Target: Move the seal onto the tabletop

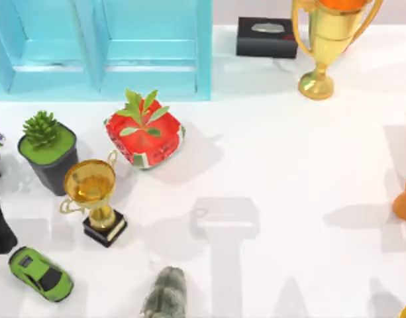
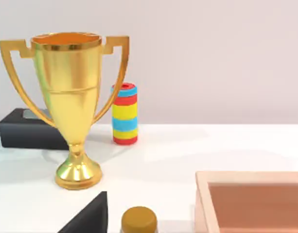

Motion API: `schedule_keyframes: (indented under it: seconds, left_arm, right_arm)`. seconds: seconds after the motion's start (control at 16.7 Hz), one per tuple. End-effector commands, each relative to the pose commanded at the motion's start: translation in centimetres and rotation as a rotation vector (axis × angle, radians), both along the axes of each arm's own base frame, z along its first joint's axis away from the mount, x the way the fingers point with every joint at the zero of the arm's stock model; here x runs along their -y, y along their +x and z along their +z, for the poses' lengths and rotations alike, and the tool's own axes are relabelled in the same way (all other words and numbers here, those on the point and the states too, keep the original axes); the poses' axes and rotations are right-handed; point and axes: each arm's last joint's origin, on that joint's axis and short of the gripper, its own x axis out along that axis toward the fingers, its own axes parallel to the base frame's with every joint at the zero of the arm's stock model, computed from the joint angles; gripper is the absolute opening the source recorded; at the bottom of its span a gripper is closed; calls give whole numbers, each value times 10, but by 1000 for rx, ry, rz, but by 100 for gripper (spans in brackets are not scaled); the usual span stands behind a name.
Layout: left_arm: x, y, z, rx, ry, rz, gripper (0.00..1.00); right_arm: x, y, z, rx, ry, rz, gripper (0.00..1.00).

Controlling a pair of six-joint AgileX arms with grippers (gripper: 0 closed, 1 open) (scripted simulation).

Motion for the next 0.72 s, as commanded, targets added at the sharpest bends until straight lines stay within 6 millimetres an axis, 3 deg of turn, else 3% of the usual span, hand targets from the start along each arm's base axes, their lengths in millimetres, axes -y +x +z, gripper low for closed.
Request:
schedule_keyframes:
  seconds: [0.36,0.72]
  left_arm:
    - [0,0,0,0,0,0,100]
    - [0,0,0,0,0,0,100]
  right_arm:
    - [4,2,12,-103,-29,-33,100]
    - [19,24,61,-492,-110,-110,100]
